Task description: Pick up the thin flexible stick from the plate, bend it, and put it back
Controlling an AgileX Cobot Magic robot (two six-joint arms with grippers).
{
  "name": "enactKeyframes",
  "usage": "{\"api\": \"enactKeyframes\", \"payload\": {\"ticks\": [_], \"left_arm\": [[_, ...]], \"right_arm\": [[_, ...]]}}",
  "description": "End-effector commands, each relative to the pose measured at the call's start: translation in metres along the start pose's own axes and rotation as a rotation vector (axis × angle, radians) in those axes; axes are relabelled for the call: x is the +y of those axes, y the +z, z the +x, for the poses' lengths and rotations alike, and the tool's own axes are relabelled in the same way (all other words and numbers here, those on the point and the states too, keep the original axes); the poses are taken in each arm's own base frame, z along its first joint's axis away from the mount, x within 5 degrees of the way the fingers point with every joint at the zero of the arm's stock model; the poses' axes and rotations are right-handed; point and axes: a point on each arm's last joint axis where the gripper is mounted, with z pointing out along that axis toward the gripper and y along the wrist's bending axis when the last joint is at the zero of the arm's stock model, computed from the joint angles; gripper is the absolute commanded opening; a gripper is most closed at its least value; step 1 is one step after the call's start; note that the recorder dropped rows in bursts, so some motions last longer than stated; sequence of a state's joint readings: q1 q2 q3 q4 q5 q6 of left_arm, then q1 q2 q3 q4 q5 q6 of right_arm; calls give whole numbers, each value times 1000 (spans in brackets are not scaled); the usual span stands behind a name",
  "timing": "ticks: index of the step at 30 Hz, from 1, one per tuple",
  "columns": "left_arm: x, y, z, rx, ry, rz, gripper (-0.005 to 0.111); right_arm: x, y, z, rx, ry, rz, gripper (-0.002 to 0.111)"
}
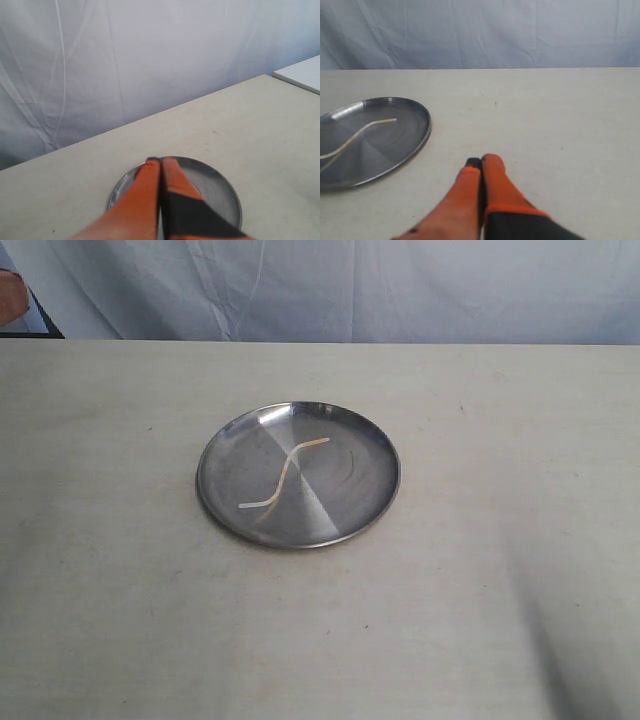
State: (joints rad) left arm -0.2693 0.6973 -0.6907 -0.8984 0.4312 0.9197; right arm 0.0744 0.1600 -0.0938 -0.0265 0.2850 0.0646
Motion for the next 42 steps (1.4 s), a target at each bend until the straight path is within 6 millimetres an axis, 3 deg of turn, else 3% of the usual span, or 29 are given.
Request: {"api": "enactKeyframes", "payload": {"ticks": [1, 10, 22, 42], "left_arm": [[0, -1, 0, -8, 1, -5, 0], [0, -1, 0, -8, 1, -5, 0], [0, -1, 0, -8, 1, -5, 0], [-2, -7, -1, -28, 10, -6, 0]], "right_arm": [[0, 0, 8, 6, -35, -1, -1], [-1, 3, 28, 41, -39, 1, -1], [-11, -2, 27, -5, 19, 179, -1], [-11, -2, 27, -11, 16, 178, -1]]}}
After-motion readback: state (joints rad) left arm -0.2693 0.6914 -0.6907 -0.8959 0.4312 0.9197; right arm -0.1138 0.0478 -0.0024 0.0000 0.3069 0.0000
